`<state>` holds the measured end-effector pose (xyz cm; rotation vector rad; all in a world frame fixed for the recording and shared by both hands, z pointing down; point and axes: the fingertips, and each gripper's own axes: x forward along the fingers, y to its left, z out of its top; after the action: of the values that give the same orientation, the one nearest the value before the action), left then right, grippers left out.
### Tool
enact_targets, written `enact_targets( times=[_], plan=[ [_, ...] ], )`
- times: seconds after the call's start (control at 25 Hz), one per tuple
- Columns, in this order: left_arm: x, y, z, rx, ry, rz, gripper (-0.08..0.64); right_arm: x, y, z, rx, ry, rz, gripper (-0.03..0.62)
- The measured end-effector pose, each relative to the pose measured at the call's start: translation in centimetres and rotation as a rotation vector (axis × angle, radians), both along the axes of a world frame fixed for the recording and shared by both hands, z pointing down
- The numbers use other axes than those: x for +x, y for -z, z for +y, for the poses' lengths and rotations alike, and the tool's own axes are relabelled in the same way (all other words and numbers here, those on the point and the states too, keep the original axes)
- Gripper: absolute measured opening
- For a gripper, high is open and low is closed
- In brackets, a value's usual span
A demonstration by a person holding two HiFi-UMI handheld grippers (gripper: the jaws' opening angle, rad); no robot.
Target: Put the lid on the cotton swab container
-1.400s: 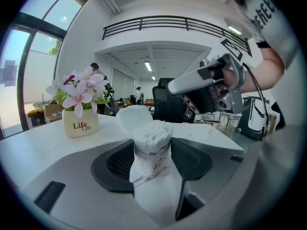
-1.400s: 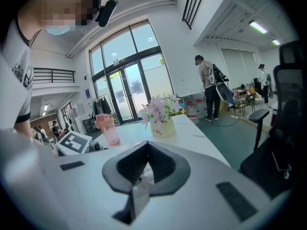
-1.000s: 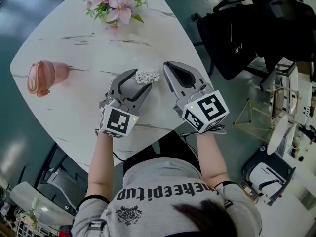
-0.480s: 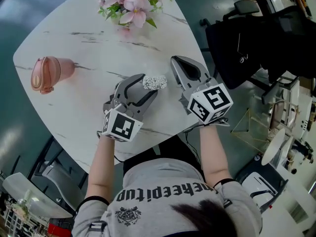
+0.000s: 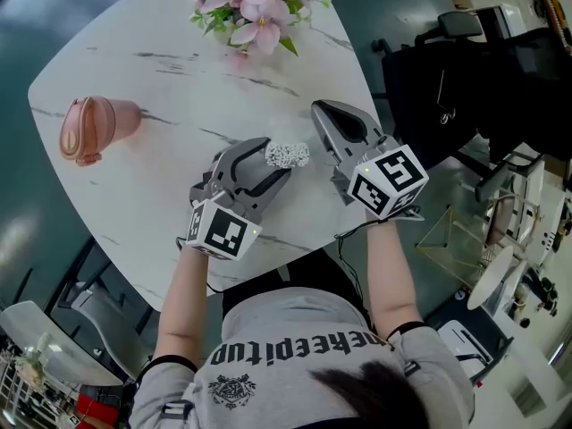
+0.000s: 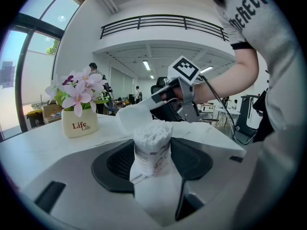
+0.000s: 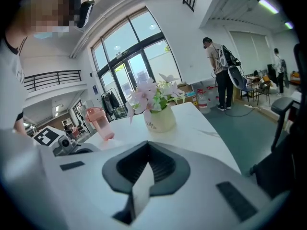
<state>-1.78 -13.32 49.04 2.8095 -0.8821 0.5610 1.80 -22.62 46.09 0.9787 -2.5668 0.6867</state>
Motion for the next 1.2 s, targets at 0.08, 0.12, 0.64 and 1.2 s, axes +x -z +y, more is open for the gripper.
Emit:
enact_targets(
  times=[0.08, 0.12, 0.64, 1.2],
  plan=[
    [0.0, -0.1, 0.0, 0.0, -0.002, -0.002, 0.245, -0.1, 0.0, 0.1, -0.013, 0.018, -0.016, 0.011],
    [0.0, -0.1, 0.0, 0.0, -0.003, -0.003, 0.245, -0.1, 0.0, 0.3, -0.019, 0.027, -0.026, 0.011],
    [-0.1, -0.2, 0.0, -0.002, 0.013, -0.006, 0.246, -0.2, 0.3, 2.8, -0.023, 0.1, -0.007, 0.011],
    [0.0, -0.2, 0.1, 0.004, 0.03, -0.008, 0.247, -2.0, 1.3, 5.9, 0.033, 0.194, 0.068, 0.011]
  ],
)
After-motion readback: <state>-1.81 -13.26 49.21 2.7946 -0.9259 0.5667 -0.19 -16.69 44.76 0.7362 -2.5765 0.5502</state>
